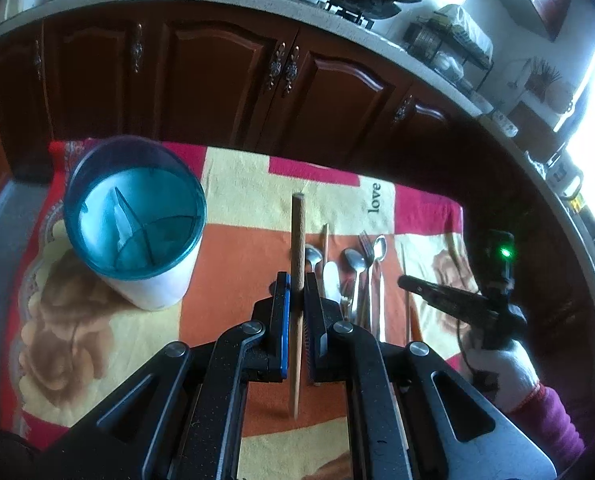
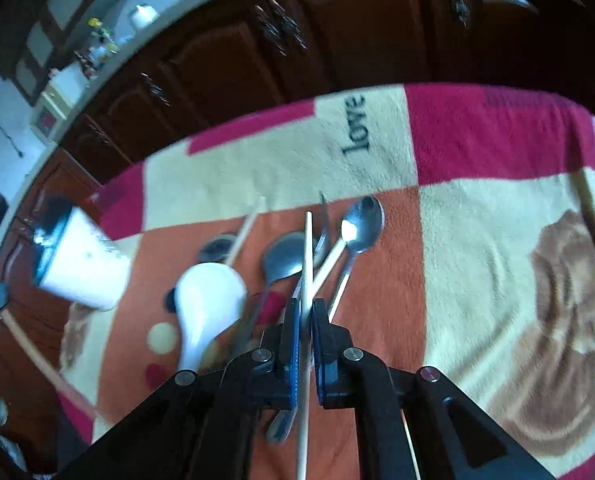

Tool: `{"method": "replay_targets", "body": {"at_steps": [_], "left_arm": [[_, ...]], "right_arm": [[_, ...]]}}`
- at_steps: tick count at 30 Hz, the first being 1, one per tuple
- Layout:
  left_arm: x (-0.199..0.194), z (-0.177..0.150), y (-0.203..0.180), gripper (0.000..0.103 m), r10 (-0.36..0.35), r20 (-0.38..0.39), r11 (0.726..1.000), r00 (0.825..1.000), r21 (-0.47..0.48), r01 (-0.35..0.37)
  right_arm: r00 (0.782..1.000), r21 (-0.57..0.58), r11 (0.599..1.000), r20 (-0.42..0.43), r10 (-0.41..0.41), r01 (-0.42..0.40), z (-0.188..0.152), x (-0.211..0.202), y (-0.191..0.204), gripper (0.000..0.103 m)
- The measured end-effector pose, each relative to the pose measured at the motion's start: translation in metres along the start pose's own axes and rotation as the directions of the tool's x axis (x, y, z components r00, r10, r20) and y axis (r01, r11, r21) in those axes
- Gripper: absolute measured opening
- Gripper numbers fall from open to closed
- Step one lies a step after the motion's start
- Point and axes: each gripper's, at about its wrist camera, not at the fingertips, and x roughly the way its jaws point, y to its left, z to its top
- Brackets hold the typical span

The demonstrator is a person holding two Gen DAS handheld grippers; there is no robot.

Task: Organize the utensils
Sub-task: 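Lift both chopsticks and carry them over the white utensil holder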

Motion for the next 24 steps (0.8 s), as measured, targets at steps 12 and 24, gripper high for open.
{"method": "replay_targets", "body": {"at_steps": [12, 24], "left_arm": [[-0.047, 0.020, 0.009, 0.005, 0.005, 0.082, 1.000, 0.997, -0.015, -0.004], [-0.060, 0.013, 0.019, 0.005, 0.006, 0.085, 1.000, 0.996, -0.027, -0.004]], "right_arm": [[0.988, -0.135, 0.989, 0.131, 0.083, -0.066, 0.019, -0.064, 0.073, 0.004], [0.987, -0.181, 0.976, -0.084, -0.136, 0.119, -0.003, 0.032, 0.036, 0.024]]}}
